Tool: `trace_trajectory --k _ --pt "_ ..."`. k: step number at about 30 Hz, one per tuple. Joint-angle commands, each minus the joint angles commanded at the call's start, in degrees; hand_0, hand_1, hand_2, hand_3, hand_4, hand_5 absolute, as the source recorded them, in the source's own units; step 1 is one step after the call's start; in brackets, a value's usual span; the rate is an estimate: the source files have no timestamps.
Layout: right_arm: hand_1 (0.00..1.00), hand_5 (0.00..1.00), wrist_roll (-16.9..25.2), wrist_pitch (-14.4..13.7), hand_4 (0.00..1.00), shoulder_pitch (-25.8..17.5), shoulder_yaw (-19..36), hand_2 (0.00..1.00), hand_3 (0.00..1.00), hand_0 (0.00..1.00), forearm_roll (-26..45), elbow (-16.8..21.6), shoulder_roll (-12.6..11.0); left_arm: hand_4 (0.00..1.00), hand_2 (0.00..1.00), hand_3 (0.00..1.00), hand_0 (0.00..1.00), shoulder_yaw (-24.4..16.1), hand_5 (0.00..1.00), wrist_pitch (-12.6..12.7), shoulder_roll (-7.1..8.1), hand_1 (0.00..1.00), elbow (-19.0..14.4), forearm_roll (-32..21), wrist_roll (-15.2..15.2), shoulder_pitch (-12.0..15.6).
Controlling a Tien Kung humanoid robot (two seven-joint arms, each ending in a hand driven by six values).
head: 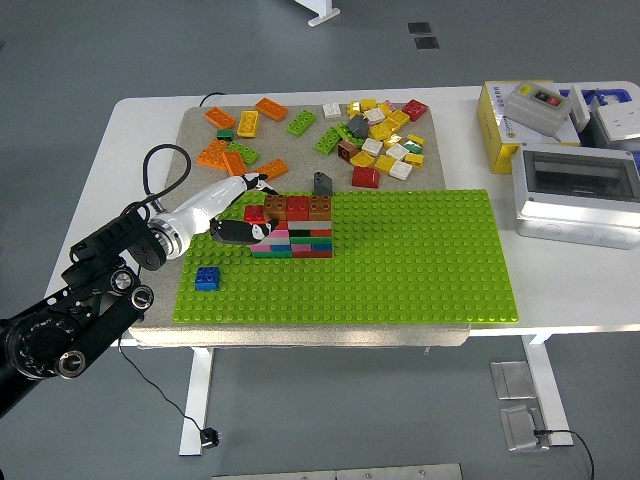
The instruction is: Pick up the brick,pile it on top of brick,press brick,pick up the brick,pile it on top of brick,press brick
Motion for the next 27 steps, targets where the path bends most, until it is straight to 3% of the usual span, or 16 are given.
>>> trace_trajectory --k 10,11,16,17,24,27 --pt "0.784 0.998 -0.02 0.03 0.563 0.02 0.10 0.840 0.858 0.764 -0.07 0.00 -0.03 0.682 0.998 0.743 0.998 -0.12 0.343 -0.81 -0.05 0.998 0.04 0.07 0.37 -0.03" --pt "0.785 0.998 -0.02 0.04 0.562 0.02 0.12 0.838 0.858 0.765 -0.09 0.00 -0.03 0.809 0.998 0.790 0.998 -0.17 0.459 -0.86 -0.05 0.998 0.05 0.06 0.35 -0.03" --pt "0.785 0.998 -0.06 0.08 0.562 0.01 0.27 0.838 0.858 0.765 -0.27 0.00 -0.04 0.809 0.998 0.790 0.998 -0.41 0.459 -0.69 0.01 0.998 0.23 -0.17 -0.06 -0.08" --pt "0.784 0.998 -0.07 0.08 0.562 0.01 0.29 0.839 0.858 0.764 -0.31 0.00 -0.04 0.844 0.998 0.903 0.998 -0.46 0.499 -0.61 0.02 0.998 0.26 -0.22 -0.13 -0.09" --pt "0.782 0.998 -0.11 0.09 0.564 0.03 0.36 0.838 0.857 0.767 -0.42 0.00 -0.07 0.845 0.998 0.922 0.998 -0.93 0.503 -0.29 0.14 0.998 0.09 -0.28 -0.42 -0.09" --pt "0.782 0.998 -0.11 0.07 0.564 0.02 0.38 0.838 0.857 0.767 -0.50 0.00 -0.12 0.845 0.998 0.922 0.998 -2.36 0.503 -0.76 0.49 0.998 -1.43 0.80 0.14 0.38"
